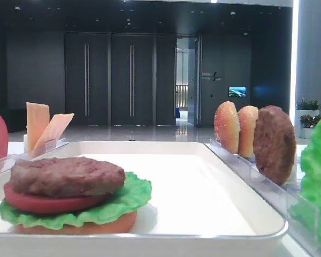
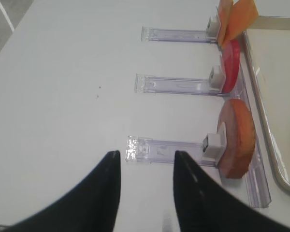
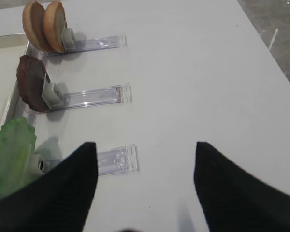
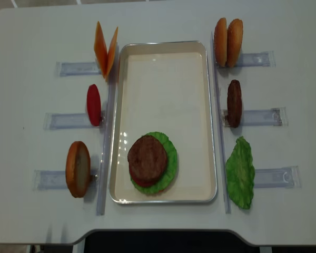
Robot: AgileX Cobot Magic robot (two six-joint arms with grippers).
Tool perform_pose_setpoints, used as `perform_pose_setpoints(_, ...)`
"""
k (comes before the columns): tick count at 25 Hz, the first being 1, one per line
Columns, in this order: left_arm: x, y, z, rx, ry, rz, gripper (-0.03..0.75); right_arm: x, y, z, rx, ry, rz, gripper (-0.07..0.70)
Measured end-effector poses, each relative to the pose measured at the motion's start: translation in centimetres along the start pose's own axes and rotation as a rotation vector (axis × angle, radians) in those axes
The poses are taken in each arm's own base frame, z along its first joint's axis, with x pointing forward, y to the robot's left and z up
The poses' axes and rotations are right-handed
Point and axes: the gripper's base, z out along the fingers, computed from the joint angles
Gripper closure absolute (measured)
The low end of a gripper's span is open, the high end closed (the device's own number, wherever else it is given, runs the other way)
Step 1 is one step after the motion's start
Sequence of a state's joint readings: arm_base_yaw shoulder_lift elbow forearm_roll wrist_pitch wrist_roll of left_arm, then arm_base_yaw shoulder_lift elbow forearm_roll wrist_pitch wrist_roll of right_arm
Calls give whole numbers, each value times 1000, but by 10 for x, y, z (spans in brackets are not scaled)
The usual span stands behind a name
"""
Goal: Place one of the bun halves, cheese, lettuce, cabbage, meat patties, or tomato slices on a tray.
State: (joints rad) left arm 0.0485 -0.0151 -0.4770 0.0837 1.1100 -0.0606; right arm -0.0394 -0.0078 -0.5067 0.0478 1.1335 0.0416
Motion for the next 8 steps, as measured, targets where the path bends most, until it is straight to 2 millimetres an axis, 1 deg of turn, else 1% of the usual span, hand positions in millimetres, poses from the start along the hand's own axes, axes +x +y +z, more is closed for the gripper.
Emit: perform_pose_setpoints(8, 0, 0, 0, 0, 0, 0, 433, 0, 0, 0, 0, 0, 0, 211)
